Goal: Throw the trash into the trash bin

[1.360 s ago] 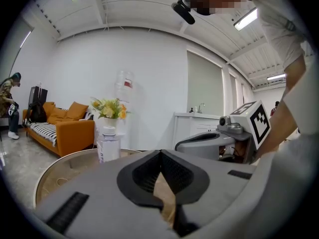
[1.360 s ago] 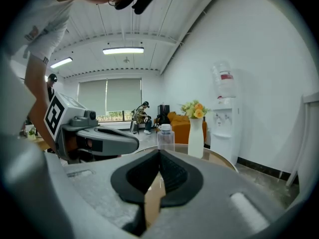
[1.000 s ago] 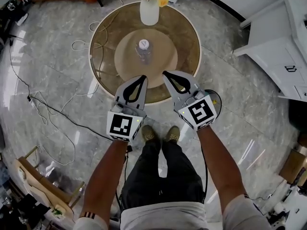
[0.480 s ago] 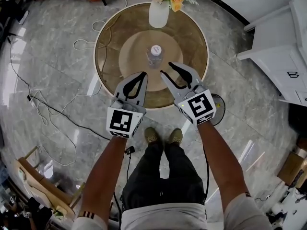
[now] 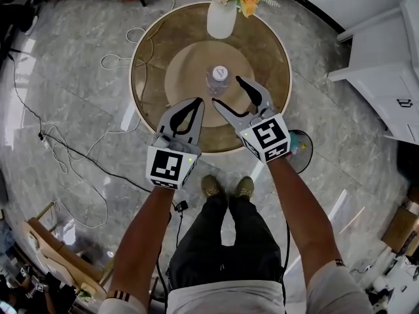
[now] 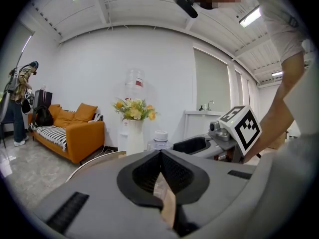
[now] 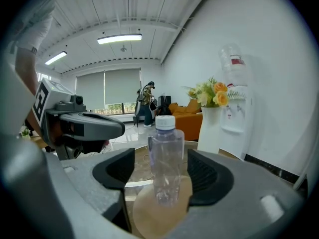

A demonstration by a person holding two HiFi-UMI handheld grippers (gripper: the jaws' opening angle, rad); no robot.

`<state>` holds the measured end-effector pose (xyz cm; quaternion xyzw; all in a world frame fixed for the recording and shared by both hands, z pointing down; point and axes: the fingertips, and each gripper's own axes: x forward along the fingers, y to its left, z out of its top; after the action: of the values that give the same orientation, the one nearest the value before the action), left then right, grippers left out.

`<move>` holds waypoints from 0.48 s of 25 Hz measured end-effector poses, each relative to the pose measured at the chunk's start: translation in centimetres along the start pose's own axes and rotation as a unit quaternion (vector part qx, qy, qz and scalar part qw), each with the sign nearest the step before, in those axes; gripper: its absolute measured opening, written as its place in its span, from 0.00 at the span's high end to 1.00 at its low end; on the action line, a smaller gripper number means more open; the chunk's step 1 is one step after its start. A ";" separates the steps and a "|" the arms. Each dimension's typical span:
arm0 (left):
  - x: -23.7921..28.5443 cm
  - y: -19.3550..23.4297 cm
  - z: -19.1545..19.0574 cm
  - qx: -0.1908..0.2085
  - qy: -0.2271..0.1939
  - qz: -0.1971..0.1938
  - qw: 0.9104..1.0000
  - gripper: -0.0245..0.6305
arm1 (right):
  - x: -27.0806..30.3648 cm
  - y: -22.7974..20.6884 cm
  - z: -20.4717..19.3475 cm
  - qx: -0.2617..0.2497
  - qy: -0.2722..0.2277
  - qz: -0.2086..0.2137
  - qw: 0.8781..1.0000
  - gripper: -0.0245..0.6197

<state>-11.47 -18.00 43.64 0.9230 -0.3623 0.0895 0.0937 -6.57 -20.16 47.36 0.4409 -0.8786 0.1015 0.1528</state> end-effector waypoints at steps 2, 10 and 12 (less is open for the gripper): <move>0.1 0.4 -0.2 0.000 0.001 0.000 1.000 0.96 | 1.0 -0.1 -0.4 0.002 0.003 0.001 1.000 0.45; 0.8 1.8 -0.8 -0.001 -0.002 0.000 1.000 0.96 | 4.3 -0.5 -0.7 0.016 0.004 -0.005 1.000 0.41; 0.9 1.8 -1.0 -0.003 -0.001 -0.002 1.000 0.96 | 4.7 -0.7 -0.6 0.013 0.002 -0.009 1.000 0.41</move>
<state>-12.17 -19.64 44.97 0.9235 -0.3608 0.0871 0.0964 -8.51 -23.84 49.64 0.4510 -0.8727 0.1123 0.1494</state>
